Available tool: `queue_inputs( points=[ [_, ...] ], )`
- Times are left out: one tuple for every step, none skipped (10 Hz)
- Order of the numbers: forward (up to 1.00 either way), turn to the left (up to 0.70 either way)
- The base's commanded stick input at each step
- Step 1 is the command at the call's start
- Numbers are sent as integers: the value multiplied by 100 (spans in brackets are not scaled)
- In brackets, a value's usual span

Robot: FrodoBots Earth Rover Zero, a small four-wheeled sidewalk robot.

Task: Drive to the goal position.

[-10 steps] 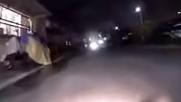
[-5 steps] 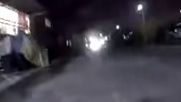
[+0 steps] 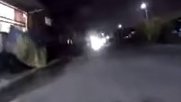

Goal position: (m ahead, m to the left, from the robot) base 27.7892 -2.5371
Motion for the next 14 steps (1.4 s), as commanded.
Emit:
queue_inputs(
  points=[
    [100,0],
    [100,0],
    [100,0],
    [100,0],
    [100,0],
    [100,-28],
    [100,-40],
    [100,-13],
    [100,-1],
    [100,0],
    [100,0],
    [100,0],
    [100,0],
    [100,0]
  ],
)
